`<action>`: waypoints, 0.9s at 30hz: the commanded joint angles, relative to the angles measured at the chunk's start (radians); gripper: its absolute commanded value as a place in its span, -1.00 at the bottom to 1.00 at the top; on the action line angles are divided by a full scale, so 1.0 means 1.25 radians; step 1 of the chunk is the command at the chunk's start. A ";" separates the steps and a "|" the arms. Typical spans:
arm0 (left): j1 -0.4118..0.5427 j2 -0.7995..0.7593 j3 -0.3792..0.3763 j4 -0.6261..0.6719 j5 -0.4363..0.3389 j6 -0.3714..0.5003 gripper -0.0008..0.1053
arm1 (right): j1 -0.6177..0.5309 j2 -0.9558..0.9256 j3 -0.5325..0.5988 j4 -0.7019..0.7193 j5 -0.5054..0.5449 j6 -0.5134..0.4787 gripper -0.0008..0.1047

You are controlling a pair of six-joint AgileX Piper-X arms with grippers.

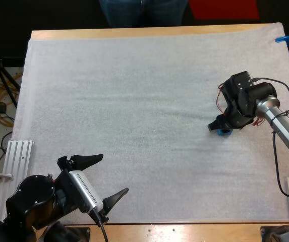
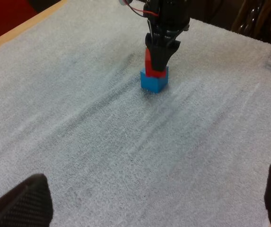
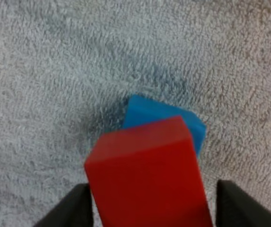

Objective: Stack red cube on blue cube

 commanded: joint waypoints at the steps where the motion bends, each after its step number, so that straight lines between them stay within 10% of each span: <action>1: -0.002 0.000 -0.004 -0.009 0.005 -0.007 0.65 | 0.001 -0.004 -0.009 0.000 -0.009 -0.007 0.09; 27: -0.002 0.000 -0.004 -0.009 -0.039 -0.007 0.65 | -0.003 -0.276 -0.009 0.033 0.003 0.007 0.09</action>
